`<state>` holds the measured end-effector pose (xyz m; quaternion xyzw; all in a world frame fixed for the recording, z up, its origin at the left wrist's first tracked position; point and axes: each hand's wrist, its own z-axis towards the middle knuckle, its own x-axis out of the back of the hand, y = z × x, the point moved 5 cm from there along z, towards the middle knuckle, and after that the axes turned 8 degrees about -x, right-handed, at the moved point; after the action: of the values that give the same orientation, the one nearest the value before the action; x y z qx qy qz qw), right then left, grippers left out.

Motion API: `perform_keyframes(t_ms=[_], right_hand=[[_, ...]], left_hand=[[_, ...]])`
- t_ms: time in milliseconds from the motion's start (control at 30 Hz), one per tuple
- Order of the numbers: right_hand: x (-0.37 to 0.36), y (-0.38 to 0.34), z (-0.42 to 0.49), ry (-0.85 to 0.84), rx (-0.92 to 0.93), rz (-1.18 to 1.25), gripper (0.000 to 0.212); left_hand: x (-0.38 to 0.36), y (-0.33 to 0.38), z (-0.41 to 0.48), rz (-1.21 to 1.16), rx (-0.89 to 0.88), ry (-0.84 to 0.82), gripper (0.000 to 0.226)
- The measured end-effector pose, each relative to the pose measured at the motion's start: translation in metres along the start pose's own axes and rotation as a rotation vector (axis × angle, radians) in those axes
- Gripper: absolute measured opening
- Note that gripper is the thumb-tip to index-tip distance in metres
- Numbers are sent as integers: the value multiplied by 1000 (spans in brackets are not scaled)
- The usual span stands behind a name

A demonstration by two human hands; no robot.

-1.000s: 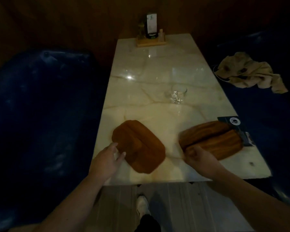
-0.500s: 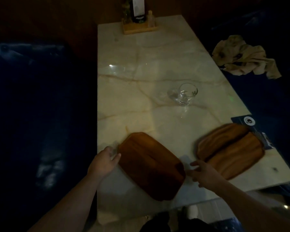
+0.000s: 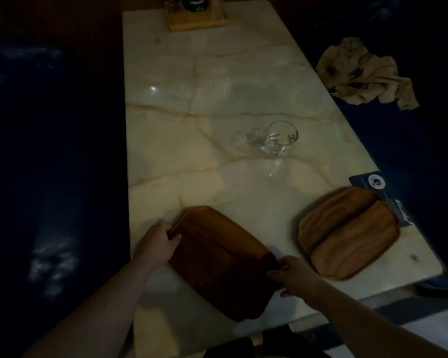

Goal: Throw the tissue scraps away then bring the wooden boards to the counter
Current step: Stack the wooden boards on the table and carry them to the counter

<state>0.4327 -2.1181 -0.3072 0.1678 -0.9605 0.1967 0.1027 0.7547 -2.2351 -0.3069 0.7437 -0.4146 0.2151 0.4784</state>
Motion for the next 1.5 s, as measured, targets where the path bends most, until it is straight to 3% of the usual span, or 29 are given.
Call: perform_keyframes(t_ms=[167,400,467,600,767,900,1000,1100,1167,1333,1500], right_hand=[[12,-11,-3,96,112,111,7],[62,-26,-9,88,287,288,11],[82,-28,-5,39,300,407,12],[118,-29,0,70,312,354,17],[190,-16,8,37,253,472,19],[245,-9,19,105,290,428,29],[278,-1,31,91,278,411,14],[300,7,43,96,284,352,22],[309,9,46,90,306,293,28],[325,7,54,111,353,230,17],[330,9,69,157,397,149,26]], left_hand=[[7,1,-11,-90,31,27,26],[3,31,-42,-302,80,141,37],[-6,46,-49,-301,78,176,38],[-23,74,-58,-305,110,239,33],[-73,131,-66,-267,129,258,34],[-117,173,-67,-306,154,241,35],[-144,200,-68,-300,170,231,36],[-167,217,-73,-302,171,212,38],[-179,225,-79,-300,175,194,39],[-203,236,-87,-323,187,124,36],[-216,236,-82,-300,225,97,36]])
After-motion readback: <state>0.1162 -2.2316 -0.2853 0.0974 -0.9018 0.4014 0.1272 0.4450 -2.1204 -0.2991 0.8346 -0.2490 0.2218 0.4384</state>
